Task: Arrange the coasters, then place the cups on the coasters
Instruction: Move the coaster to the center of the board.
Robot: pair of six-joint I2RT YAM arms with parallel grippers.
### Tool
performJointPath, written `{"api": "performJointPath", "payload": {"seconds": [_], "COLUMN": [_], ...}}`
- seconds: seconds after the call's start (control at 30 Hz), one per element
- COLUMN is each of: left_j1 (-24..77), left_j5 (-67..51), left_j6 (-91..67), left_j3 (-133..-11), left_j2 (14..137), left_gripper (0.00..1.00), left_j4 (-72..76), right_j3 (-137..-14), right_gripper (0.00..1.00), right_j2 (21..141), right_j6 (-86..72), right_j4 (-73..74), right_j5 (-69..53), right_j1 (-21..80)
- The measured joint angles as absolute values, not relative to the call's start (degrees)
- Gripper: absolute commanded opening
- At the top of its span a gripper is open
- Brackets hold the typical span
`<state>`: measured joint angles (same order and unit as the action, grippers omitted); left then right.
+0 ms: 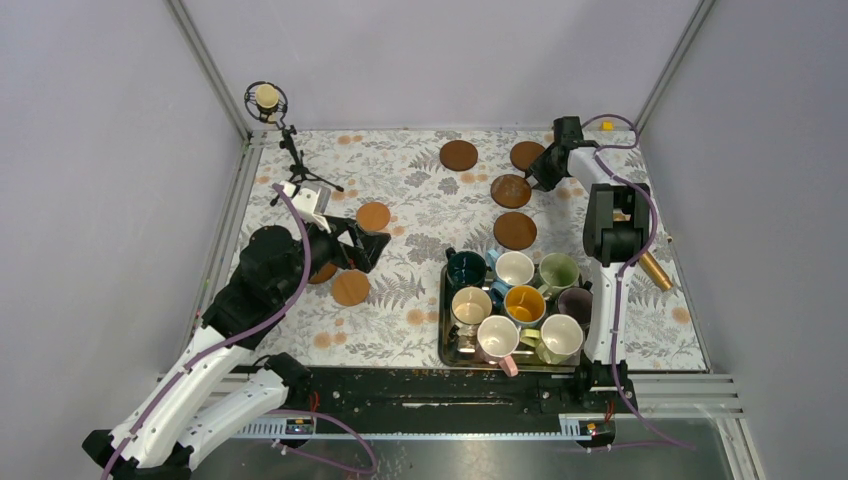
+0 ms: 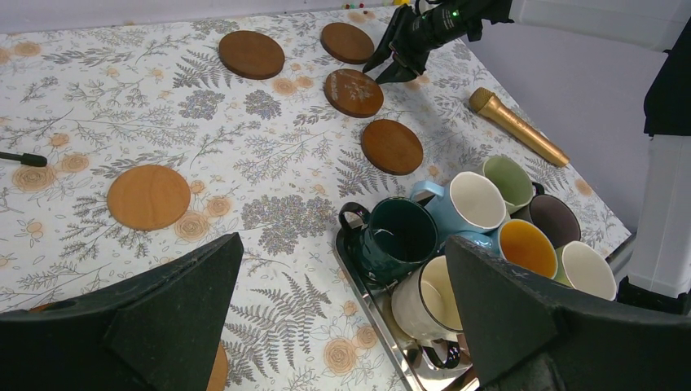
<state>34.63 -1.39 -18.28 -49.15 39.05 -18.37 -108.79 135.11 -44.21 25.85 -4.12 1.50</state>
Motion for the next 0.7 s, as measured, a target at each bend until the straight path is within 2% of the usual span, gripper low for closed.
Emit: {"api": "performJointPath", "payload": {"seconds": [0.7], "left_j1": [34.68], "left_j5": [-1.28], "left_j6": [-18.26], "left_j3": [-49.15], "left_j2": [38.17], "left_gripper": [0.99], "left_j4": [-18.35], "right_j3": [-109.71], "right_gripper": [0.42], "right_j2": [135.17], "right_j6": [-43.57], "right_j4": [28.14], "right_j5": [-8.69], "right_j1": [5.82]}}
